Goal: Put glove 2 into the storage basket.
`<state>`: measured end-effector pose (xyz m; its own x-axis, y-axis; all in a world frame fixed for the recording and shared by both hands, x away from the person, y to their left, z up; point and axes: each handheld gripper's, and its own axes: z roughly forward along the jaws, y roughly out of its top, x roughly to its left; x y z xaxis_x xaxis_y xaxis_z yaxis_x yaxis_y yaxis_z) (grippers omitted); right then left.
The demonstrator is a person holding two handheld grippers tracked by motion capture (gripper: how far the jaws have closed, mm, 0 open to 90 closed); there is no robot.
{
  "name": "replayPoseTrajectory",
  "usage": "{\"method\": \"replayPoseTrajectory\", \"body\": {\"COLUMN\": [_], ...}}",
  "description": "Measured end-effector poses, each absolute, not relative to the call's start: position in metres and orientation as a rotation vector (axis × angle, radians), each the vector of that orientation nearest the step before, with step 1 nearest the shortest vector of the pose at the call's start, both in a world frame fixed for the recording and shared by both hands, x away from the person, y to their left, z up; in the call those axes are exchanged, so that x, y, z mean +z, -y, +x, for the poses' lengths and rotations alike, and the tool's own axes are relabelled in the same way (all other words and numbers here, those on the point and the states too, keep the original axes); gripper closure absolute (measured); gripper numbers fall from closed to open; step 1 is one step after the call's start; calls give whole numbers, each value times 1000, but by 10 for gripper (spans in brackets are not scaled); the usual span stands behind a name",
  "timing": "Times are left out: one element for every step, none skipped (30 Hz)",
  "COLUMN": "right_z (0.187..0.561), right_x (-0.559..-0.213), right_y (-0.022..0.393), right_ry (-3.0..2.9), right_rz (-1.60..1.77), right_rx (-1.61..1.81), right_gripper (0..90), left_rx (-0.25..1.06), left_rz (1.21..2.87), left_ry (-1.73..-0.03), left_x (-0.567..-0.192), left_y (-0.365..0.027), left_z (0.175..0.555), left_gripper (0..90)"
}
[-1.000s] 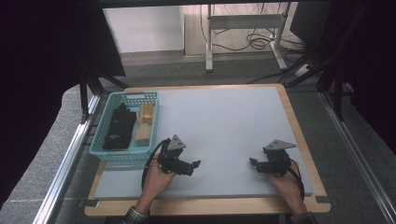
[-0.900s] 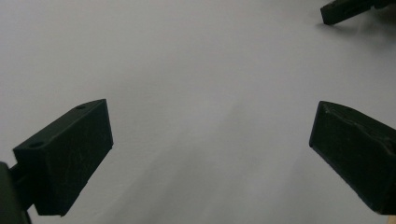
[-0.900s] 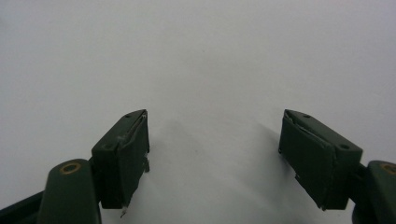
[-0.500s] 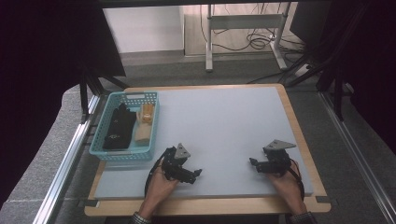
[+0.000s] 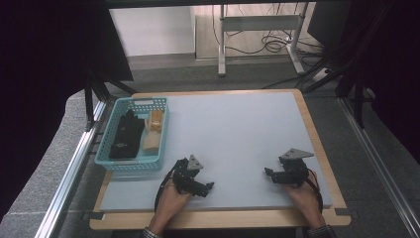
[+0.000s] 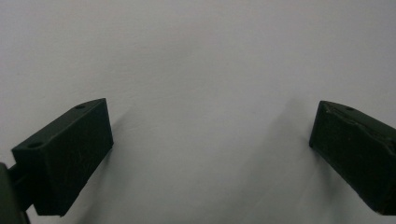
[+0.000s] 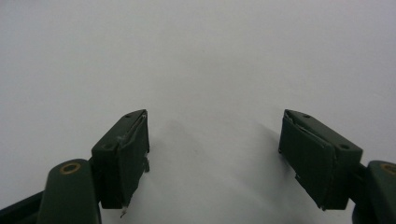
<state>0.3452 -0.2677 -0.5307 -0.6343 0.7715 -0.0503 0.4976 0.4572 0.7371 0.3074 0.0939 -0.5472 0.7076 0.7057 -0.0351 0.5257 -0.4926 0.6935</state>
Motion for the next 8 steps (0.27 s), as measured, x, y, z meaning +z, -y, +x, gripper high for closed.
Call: {"method": "replayPoseTrajectory", "body": {"right_z": [345,345,345,345,345,345,345,345], "right_x": [-531,-531,-531,-531,-531,-531,-531,-531], "right_y": [268,268,268,268,268,268,268,268], "right_ry": [-2333,-2333,-2333,-2333,-2333,-2331,-2331,-2331], "right_rz": [1071,1070,1070,1070,1071,1071,1071,1071], "right_rx": [995,995,995,995,996,998,997,998], "right_gripper": [237,237,237,237,237,237,237,237], "left_rx": [332,334,334,334,334,334,336,338], "left_rz": [2209,2209,2210,2210,2210,2209,2210,2210], "left_ry": [-933,-933,-933,-932,-932,-933,-932,-931], "left_x": [-547,-547,-547,-547,-547,-547,-547,-547], "left_y": [-94,-94,-94,-94,-94,-94,-94,-94], "left_z": [307,307,307,307,307,307,307,307], "left_gripper": [0,0,0,0,0,0,0,1]}}
